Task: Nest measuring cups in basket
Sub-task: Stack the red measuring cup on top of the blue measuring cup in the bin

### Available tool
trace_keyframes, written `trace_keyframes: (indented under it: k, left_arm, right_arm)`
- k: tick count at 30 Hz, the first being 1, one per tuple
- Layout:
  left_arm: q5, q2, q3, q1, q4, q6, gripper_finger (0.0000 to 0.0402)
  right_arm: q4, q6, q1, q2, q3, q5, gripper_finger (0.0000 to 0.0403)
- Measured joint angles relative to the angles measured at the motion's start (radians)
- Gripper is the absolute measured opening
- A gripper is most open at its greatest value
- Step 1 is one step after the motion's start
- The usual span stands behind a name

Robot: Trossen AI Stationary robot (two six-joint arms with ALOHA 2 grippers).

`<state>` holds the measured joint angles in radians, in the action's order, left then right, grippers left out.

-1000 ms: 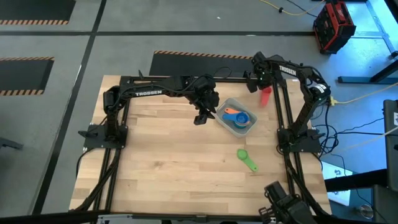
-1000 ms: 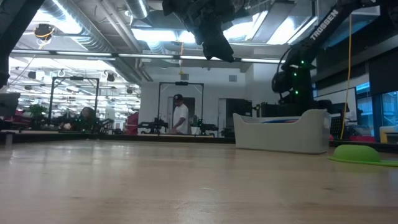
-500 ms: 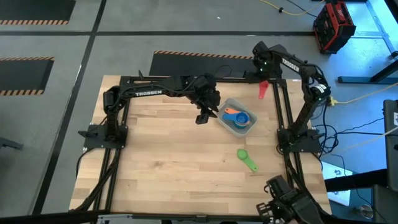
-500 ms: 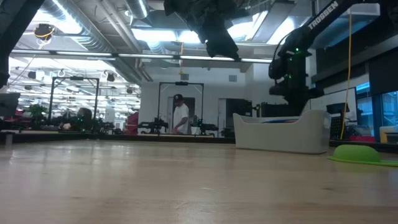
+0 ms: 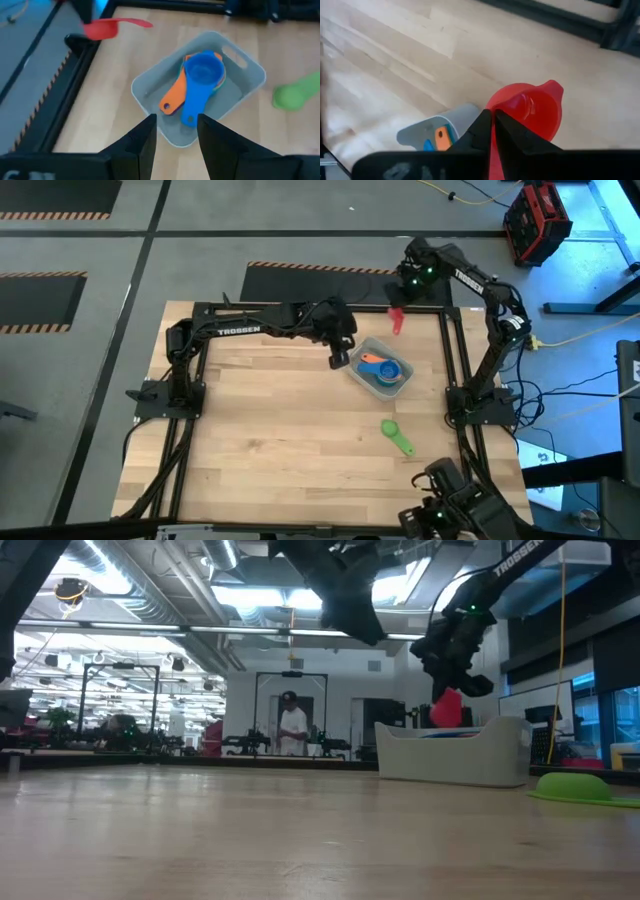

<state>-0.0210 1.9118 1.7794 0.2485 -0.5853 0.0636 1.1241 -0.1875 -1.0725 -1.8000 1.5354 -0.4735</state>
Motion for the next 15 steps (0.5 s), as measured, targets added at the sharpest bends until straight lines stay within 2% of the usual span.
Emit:
trace_keyframes:
  k: [8,11,15]
  left_arm:
    - [-0.022,0.000,0.000,0.004,0.081,-0.229,0.0134]
    - [-0.033,0.000,0.000,0.005,0.103,-0.236,0.0134]
    - [-0.102,0.000,0.000,-0.002,0.109,-0.209,0.0134]
  right_arm:
    - [-0.040,-0.131,0.049,0.000,-0.003,-0.001,0.0025]
    - [-0.086,-0.203,0.071,0.000,-0.003,-0.030,0.0025]
    - [-0.150,-0.288,0.101,0.000,-0.003,-0.096,0.0025]
